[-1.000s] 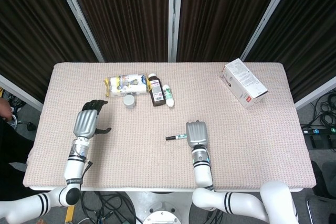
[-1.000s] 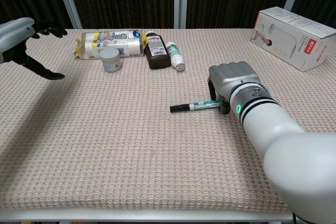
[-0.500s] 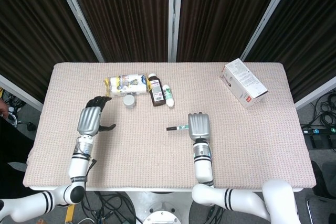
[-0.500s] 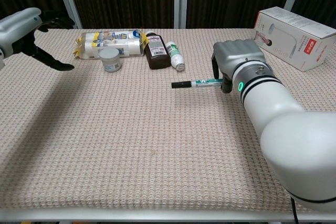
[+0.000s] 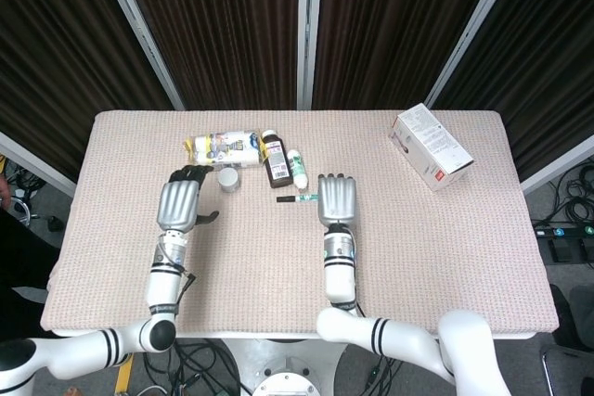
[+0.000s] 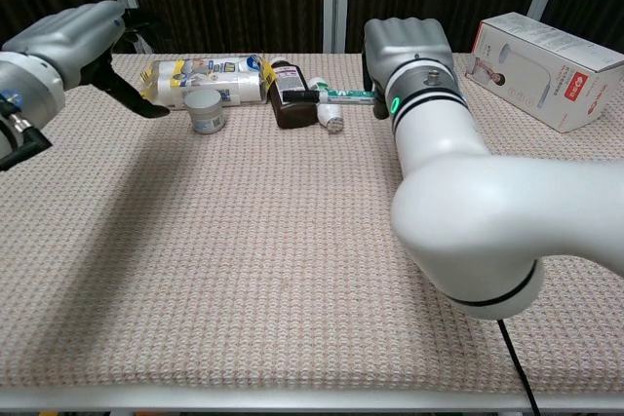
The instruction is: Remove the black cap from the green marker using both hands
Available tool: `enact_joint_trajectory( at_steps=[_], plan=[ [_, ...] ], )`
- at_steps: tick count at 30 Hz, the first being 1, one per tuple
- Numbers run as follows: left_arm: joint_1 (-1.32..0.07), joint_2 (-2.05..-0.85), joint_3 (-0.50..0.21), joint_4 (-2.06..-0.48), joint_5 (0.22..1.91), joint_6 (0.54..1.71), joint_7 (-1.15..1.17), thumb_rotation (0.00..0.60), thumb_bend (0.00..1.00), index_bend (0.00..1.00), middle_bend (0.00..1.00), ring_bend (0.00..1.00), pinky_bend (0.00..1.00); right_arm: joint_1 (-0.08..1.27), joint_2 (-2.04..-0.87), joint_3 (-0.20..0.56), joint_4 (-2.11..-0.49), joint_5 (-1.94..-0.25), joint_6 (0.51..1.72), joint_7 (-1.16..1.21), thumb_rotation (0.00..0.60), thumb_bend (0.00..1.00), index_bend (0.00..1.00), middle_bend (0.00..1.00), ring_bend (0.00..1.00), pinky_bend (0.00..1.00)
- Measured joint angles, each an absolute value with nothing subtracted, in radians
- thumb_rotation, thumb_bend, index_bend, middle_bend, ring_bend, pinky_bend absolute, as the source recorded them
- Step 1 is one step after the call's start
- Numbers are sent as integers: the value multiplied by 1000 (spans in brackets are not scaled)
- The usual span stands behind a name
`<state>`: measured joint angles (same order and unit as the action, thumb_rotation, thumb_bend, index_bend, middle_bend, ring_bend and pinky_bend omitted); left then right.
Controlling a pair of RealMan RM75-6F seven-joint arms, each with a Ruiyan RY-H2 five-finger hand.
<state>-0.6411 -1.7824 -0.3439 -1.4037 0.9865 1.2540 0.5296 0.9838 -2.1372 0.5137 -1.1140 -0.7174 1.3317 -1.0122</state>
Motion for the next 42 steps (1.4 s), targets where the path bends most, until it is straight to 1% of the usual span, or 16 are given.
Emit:
enact_joint_trajectory(
  at_steps=[2, 6, 11, 17, 26, 35, 42],
  plan=[
    [-662, -1803, -350, -1404, 978, 1268, 578, 600, 208, 269, 311, 244, 301, 1007, -2151, 528, -1087, -719, 1326, -1013, 600, 250, 641, 585, 470, 545],
    [-691, -1833, -368, -1411, 943, 1286, 648, 600, 212, 312, 332, 287, 347, 1047, -2176, 555, -1036, -718, 1311, -1016, 600, 250, 642, 586, 474, 544],
    [-720, -1864, -402, -1424, 870, 1307, 713, 600, 213, 341, 362, 305, 362, 1085, -2212, 580, -965, -724, 1299, -989, 600, 248, 642, 590, 483, 545],
    [-753, -1918, -415, -1417, 870, 1354, 742, 600, 213, 390, 409, 345, 395, 1130, -2266, 603, -883, -731, 1278, -942, 600, 249, 644, 593, 483, 544],
    [-784, -1965, -431, -1389, 846, 1352, 745, 600, 212, 405, 424, 358, 409, 1165, -2269, 579, -880, -696, 1289, -920, 600, 250, 647, 597, 483, 544],
    [-804, -1991, -438, -1365, 844, 1348, 733, 600, 214, 451, 466, 394, 445, 1182, -2269, 544, -890, -656, 1297, -911, 600, 253, 648, 598, 483, 544],
    [-816, -2007, -444, -1337, 842, 1337, 718, 600, 219, 454, 469, 396, 451, 1182, -2269, 519, -900, -645, 1308, -908, 600, 254, 650, 599, 483, 544]
  ],
)
